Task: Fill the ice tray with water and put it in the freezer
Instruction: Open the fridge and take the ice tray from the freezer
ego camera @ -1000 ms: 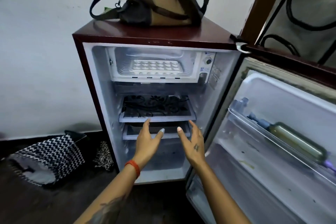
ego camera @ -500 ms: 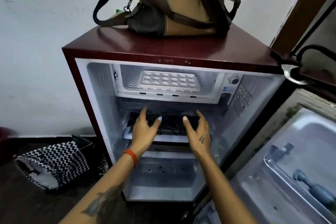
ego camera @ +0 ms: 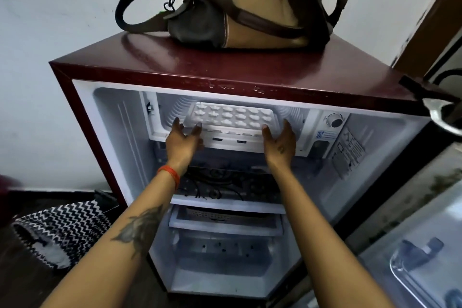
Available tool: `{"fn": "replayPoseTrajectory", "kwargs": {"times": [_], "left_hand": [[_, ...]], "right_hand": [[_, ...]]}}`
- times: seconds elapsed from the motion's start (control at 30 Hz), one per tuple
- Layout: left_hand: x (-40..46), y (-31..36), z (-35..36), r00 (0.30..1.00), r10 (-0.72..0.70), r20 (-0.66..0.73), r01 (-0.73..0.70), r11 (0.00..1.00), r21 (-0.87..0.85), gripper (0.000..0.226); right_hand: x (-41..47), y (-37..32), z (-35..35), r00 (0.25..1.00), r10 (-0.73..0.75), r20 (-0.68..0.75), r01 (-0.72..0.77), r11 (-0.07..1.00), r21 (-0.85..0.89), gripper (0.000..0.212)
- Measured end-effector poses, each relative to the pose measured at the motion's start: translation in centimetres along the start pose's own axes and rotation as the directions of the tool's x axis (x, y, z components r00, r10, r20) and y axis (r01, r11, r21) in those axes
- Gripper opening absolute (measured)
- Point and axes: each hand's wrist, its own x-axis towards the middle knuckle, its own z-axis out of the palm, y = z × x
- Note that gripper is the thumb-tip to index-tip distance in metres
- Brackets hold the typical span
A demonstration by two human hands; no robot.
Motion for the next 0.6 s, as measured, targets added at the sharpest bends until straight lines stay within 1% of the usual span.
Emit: {"fn": "replayPoseTrajectory", "kwargs": {"times": [0.1, 0.13, 0.17, 0.23, 0.3, 0.33, 0.4, 0.5, 0.6], "left_hand": [[0.5, 0.5, 0.6, 0.998, -0.056, 0.035, 0.059, 0.994, -0.093, 0.015], [0.7, 0.5, 0.7, 0.998, -0.06, 0.018, 0.062, 0.993, -0.103, 0.014], [0.7, 0.6, 0.8, 0.998, -0.062, -0.008, 0.061, 0.991, -0.121, 0.018], [0.8, 0.5, 0.8, 0.996, -0.069, -0.062, 0.06, 0.988, -0.143, 0.02], [0.9, 0.4, 0.6, 0.992, -0.082, -0.092, 0.067, 0.985, -0.161, 0.01], [1.0, 0.4, 0.5, 0.991, -0.089, -0.104, 0.071, 0.983, -0.167, 0.01], [1.0, 0.2, 0.3, 0.985, -0.104, -0.134, 0.079, 0.981, -0.178, 0.026], [0.3, 0.3, 0.0, 0.981, -0.084, -0.176, 0.054, 0.984, -0.17, 0.027], [-0.7, 0.3, -0.6, 0.978, -0.08, -0.191, 0.051, 0.987, -0.152, 0.035]], "right_hand": [[1.0, 0.3, 0.4, 0.999, 0.033, 0.037, -0.029, 0.995, -0.1, 0.065], [1.3, 0.5, 0.5, 0.998, 0.041, 0.046, -0.035, 0.993, -0.114, 0.065], [1.5, 0.6, 0.5, 0.997, 0.052, 0.052, -0.046, 0.992, -0.117, 0.064], [1.7, 0.6, 0.5, 0.995, 0.089, 0.053, -0.084, 0.992, -0.094, 0.064], [2.0, 0.4, 0.4, 0.99, 0.131, 0.053, -0.129, 0.991, -0.032, 0.063], [2.0, 0.3, 0.3, 0.986, 0.157, 0.058, -0.157, 0.988, -0.003, 0.063], [1.8, 0.2, 0.0, 0.977, 0.2, 0.072, -0.204, 0.978, 0.042, 0.065], [1.3, 0.3, -0.4, 0.967, 0.241, 0.087, -0.25, 0.96, 0.126, 0.067], [0.5, 0.2, -1.1, 0.952, 0.286, 0.108, -0.302, 0.935, 0.185, 0.069]]}}
